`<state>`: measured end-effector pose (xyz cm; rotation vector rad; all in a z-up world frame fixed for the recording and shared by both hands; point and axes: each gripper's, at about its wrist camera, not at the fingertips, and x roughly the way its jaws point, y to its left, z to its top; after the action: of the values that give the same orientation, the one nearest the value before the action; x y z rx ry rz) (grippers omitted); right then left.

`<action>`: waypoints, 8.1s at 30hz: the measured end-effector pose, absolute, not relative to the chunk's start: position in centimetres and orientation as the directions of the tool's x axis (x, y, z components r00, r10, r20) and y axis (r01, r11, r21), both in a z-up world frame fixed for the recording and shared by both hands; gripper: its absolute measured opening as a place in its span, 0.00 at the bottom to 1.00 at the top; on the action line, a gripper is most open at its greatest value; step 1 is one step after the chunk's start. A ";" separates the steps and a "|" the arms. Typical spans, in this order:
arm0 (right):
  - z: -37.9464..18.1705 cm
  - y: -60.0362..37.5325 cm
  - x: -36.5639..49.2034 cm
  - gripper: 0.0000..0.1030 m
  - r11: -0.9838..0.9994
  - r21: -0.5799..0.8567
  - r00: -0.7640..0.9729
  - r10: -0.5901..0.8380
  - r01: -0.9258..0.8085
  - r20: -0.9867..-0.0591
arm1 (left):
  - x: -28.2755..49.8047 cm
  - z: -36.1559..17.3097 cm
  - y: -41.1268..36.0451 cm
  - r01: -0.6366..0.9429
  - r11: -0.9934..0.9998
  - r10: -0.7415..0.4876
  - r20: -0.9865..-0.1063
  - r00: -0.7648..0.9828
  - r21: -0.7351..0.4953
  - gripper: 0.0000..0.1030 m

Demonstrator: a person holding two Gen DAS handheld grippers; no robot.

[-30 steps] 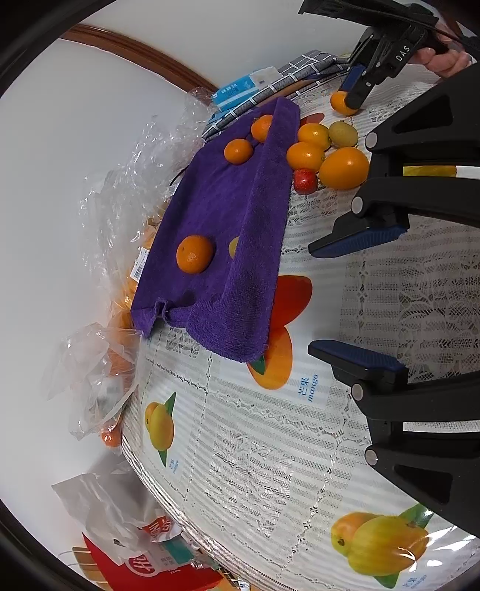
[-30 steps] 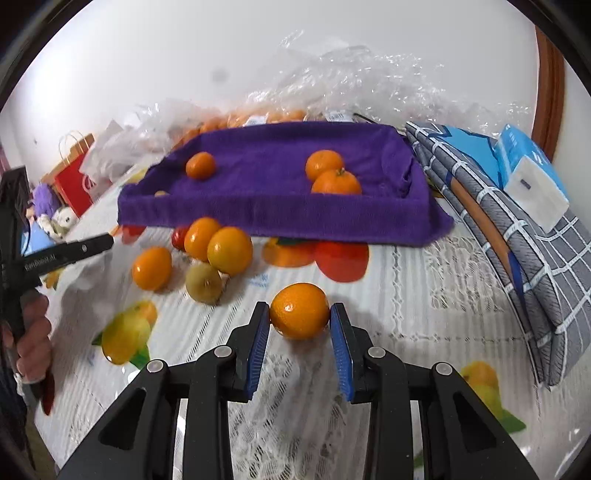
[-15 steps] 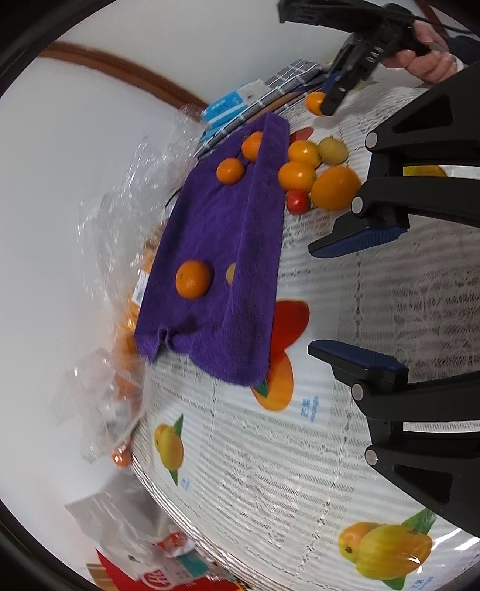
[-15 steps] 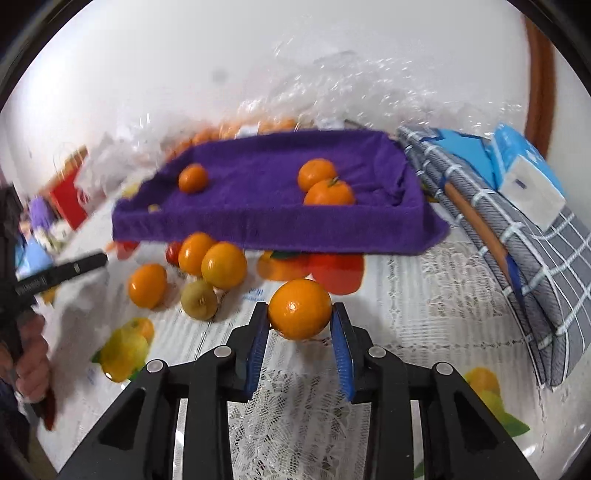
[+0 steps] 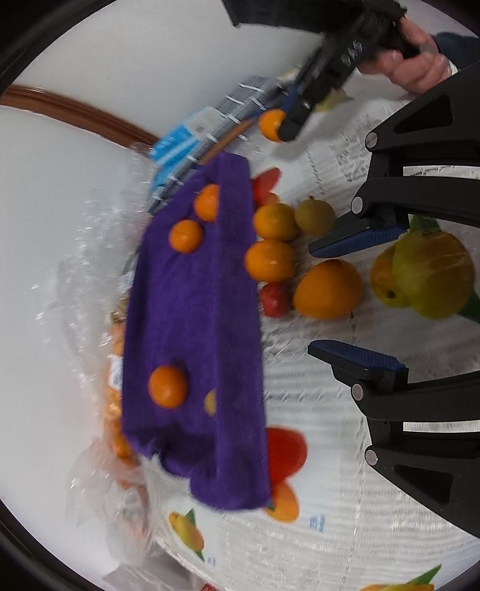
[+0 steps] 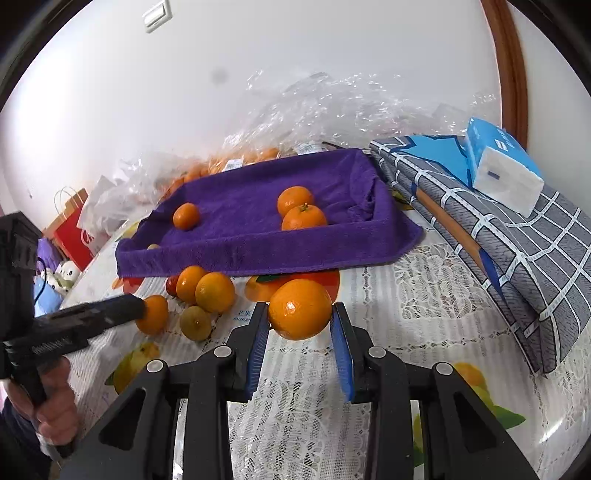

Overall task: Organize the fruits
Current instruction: 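Close the left tool on an oval orange fruit while the right holds its tangerine, then lift both held fruits and carry them over the purple towel, then lower both tools and open them to drop the fruits onto the towel, then withdraw both open tools back toward the loose fruits, then grasp a brownish round fruit with the right tool while the left grasps a small red fruit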

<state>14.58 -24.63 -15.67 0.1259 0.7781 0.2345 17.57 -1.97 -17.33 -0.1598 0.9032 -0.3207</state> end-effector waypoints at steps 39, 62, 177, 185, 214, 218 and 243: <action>-14.8 -24.8 13.6 0.33 0.961 0.210 0.731 0.273 -0.179 -0.626 | 15.5 -15.8 1.0 0.187 0.912 -0.388 -0.619 0.683 -0.365 0.32; -10.1 -21.0 17.6 0.33 0.972 0.119 0.767 0.231 -0.200 -0.598 | 23.0 -10.2 4.4 0.081 0.943 -0.254 -0.542 0.801 -0.322 0.32; -11.9 -20.1 10.5 0.38 0.996 0.009 0.739 0.070 -0.087 -0.670 | 16.0 -16.1 5.9 0.072 0.956 -0.252 -0.672 0.696 -0.284 0.42; -13.7 -18.9 11.2 0.38 0.994 -0.009 0.716 0.073 -0.110 -0.694 | 15.9 -16.3 6.2 0.042 0.962 -0.222 -0.682 0.697 -0.271 0.42; -17.6 -14.3 16.3 0.27 0.952 0.111 0.576 0.263 -0.286 -0.774 | 17.2 -17.2 7.8 0.010 0.920 -0.298 -0.684 0.666 -0.392 0.42; -16.9 -15.9 15.5 0.27 0.960 0.135 0.618 0.261 -0.245 -0.742 | 16.7 -16.8 6.9 0.041 0.936 -0.282 -0.677 0.680 -0.349 0.42; -15.6 -26.7 12.1 0.27 0.980 0.194 0.717 0.160 -0.035 -0.679 | 20.8 -17.2 -2.4 0.157 0.955 -0.295 -0.747 0.596 -0.252 0.42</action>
<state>12.09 -26.74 -15.58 0.1722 0.7650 0.1087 20.78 -2.39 -17.22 -0.1665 0.8951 -0.2636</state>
